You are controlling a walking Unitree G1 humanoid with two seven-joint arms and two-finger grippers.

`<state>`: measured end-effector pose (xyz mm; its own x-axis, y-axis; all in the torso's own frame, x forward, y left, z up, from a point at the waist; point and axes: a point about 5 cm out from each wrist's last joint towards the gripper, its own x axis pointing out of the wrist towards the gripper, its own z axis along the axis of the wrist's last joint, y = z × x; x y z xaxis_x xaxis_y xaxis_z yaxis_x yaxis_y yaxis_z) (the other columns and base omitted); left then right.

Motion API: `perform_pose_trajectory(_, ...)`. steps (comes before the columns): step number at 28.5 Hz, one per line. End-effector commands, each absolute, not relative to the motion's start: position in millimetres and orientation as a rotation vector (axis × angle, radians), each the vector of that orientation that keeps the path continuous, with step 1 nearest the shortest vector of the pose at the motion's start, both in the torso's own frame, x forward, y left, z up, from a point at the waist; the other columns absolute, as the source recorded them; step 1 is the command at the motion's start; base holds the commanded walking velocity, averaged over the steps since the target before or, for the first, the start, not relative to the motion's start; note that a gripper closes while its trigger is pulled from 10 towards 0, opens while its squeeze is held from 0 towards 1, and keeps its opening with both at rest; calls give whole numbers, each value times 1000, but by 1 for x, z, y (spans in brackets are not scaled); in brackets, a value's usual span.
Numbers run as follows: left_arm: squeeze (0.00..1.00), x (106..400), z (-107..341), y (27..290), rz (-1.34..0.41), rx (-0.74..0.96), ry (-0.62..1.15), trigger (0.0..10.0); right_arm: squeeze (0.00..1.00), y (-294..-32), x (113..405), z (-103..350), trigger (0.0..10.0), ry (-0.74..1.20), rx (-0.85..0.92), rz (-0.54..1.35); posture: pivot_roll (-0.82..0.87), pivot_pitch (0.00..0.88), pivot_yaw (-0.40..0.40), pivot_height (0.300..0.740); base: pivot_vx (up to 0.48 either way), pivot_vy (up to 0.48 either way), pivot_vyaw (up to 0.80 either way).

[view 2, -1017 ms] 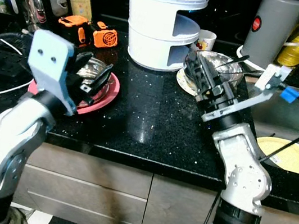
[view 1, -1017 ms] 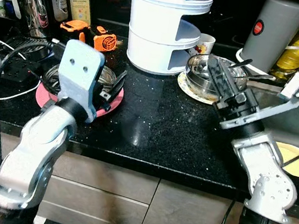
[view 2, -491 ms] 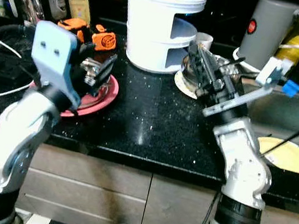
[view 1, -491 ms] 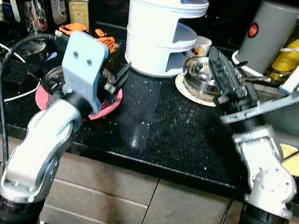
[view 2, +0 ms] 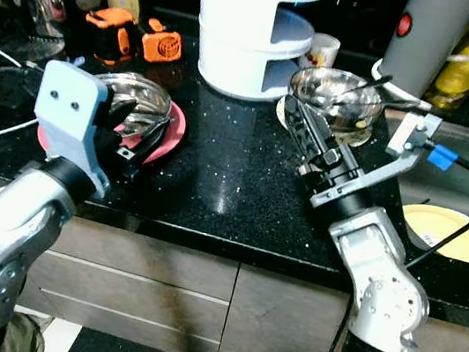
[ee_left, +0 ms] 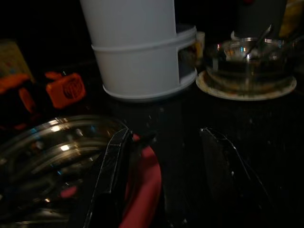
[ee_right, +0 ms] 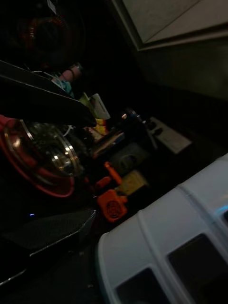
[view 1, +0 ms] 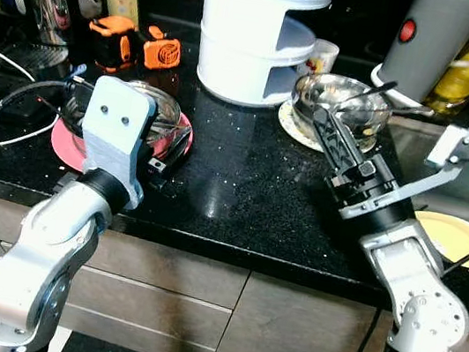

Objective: Kitchen organization

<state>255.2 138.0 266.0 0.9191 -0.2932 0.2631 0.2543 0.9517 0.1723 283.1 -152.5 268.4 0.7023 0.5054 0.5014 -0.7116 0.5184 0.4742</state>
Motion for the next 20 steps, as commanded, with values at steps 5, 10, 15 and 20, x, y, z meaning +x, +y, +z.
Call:
perform_pose_trajectory(5,0,248,261,139,-294,125,-242,10000,0,-142,270,271,10000,-296,734,816,1,256,-15,740,0,0,0)
perform_pose_trajectory(10,0,245,259,138,-304,122,-221,10000,0,-137,266,270,10000,-276,750,833,-1,276,-17,740,0,0,0)
perform_pose_trajectory(15,0,243,260,136,-306,118,-219,10000,0,-136,265,271,10000,-271,758,839,-1,278,-21,740,0,0,0)
perform_pose_trajectory(20,0,245,265,132,-314,122,-238,10000,0,-134,267,276,10000,-292,780,859,4,233,-24,740,0,0,0)
